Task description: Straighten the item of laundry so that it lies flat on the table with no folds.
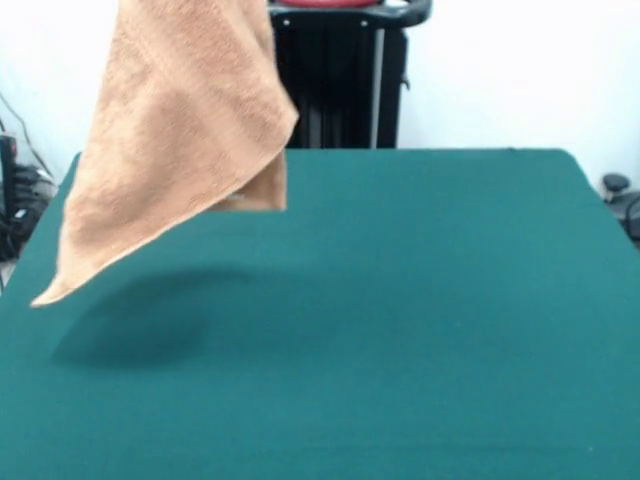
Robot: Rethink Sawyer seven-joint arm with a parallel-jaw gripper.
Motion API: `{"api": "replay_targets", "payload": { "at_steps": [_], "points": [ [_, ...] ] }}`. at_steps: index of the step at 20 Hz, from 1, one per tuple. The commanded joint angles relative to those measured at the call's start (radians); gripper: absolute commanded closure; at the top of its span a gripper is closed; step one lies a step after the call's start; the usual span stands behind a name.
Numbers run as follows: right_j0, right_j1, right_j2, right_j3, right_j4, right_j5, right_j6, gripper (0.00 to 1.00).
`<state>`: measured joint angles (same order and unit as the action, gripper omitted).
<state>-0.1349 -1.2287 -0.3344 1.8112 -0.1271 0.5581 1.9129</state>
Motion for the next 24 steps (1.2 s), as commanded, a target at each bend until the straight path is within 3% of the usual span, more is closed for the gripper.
{"api": "replay_targets", "payload": {
  "at_steps": [1, 12, 19, 24],
  "points": [
    [-0.028, 0.097, 0.193, 0.167, -0.082, -0.102, -0.1, 1.0],
    [0.054, 0.247, 0.129, 0.113, -0.212, -0.236, 0.093, 1.0],
    [0.147, 0.332, 0.044, 0.084, -0.221, -0.284, 0.194, 1.0],
    [0.238, 0.365, -0.02, 0.072, -0.172, -0.26, 0.247, 1.0]
  ]
}}
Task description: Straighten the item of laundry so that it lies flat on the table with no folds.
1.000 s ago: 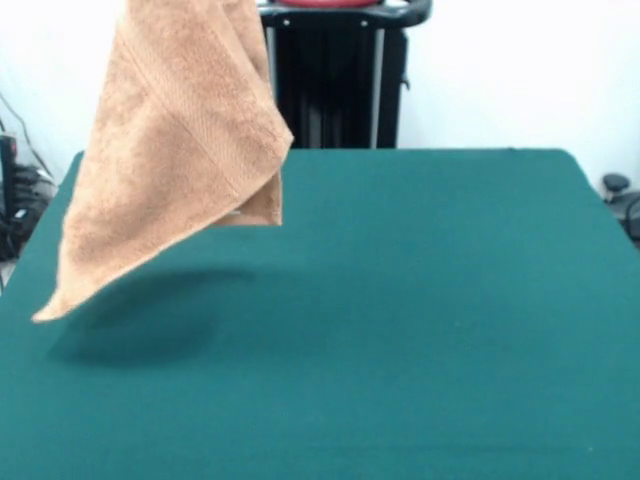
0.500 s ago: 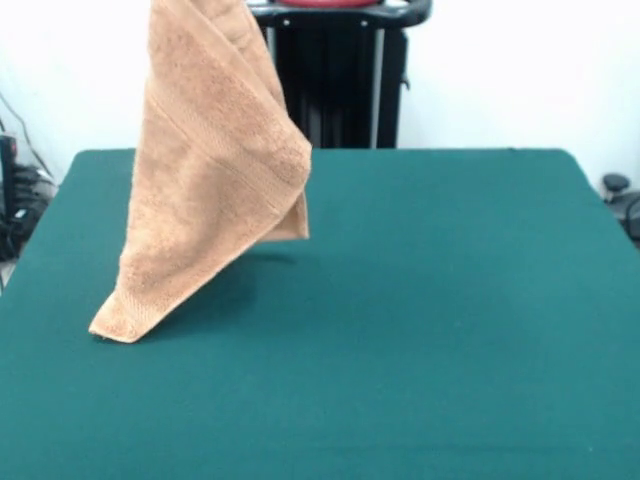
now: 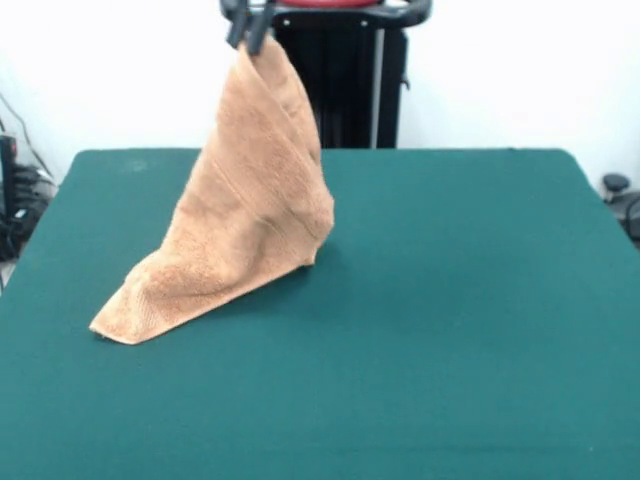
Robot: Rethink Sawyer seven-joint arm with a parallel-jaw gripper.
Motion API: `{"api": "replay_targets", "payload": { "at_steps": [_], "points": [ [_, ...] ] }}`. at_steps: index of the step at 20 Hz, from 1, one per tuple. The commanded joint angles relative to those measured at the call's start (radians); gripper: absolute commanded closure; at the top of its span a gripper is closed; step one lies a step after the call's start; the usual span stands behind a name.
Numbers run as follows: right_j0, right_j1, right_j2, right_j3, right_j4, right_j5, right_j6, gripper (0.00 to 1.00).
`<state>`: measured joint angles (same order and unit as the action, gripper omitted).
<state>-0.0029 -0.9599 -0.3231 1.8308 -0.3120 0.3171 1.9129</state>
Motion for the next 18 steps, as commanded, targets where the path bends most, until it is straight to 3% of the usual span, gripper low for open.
{"api": "replay_targets", "payload": {
  "at_steps": [1, 14, 15, 18],
  "points": [
    [0.124, 0.102, -0.04, 0.051, 0.026, -0.015, 0.258, 1.0],
    [0.312, 0.209, -0.16, 0.001, 0.161, -0.013, 0.316, 1.0],
    [0.328, 0.225, -0.182, -0.001, 0.177, -0.053, 0.312, 0.0],
    [0.353, 0.246, -0.215, -0.015, 0.183, -0.08, 0.327, 0.0]
  ]
}}
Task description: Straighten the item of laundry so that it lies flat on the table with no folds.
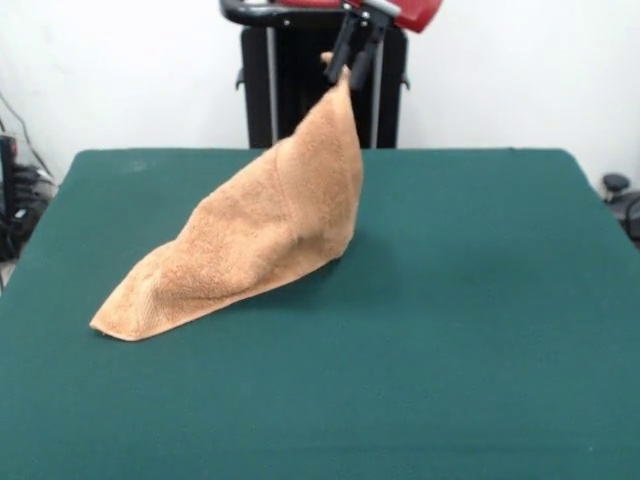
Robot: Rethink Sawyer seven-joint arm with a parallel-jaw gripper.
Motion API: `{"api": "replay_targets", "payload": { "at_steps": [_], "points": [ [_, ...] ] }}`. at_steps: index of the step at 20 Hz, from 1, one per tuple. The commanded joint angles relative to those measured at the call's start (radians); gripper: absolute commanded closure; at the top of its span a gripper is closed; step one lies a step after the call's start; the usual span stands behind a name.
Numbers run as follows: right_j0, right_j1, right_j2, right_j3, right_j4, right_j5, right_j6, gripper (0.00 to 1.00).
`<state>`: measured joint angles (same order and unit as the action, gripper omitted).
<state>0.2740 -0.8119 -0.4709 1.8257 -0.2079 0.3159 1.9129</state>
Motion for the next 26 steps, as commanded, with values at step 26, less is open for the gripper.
{"api": "replay_targets", "payload": {
  "at_steps": [26],
  "points": [
    [-0.048, 0.072, -0.007, 0.072, 0.107, -0.18, 0.203, 0.0]
  ]
}}
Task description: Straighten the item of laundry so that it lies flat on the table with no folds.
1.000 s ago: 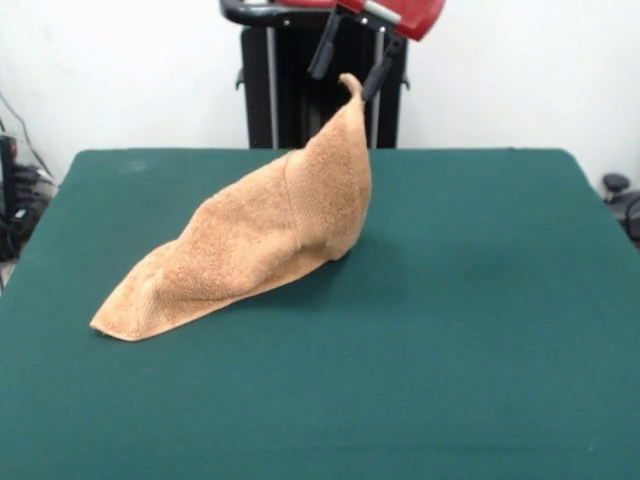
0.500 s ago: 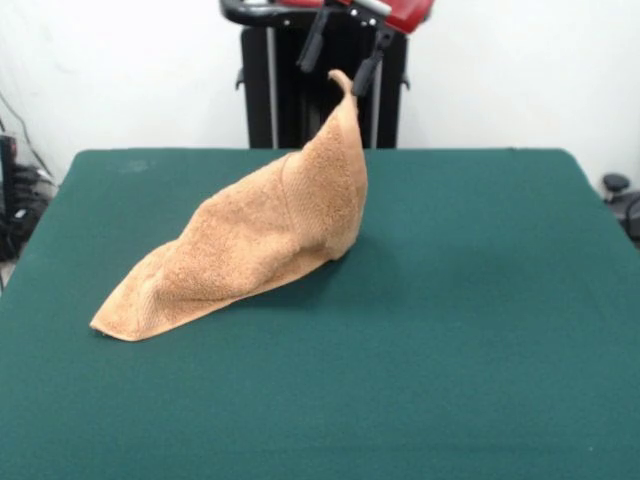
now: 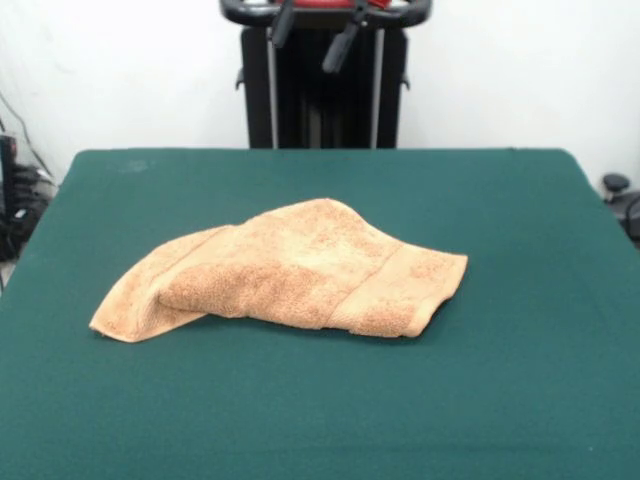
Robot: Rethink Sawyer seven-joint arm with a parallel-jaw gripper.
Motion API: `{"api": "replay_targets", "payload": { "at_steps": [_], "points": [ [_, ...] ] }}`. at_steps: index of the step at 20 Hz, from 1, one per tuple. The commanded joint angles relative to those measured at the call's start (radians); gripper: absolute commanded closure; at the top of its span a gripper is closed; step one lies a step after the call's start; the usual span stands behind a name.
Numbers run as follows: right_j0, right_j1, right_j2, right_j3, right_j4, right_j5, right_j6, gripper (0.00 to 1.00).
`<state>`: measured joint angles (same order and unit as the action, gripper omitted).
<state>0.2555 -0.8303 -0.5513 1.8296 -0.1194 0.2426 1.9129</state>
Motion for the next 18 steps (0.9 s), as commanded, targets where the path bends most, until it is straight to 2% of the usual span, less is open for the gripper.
{"api": "replay_targets", "payload": {
  "at_steps": [1, 18],
  "points": [
    [-0.034, 0.105, 0.077, 0.065, 0.02, -0.124, 0.208, 0.0],
    [-0.033, 0.125, 0.069, 0.058, 0.036, -0.109, 0.192, 0.0]
  ]
}}
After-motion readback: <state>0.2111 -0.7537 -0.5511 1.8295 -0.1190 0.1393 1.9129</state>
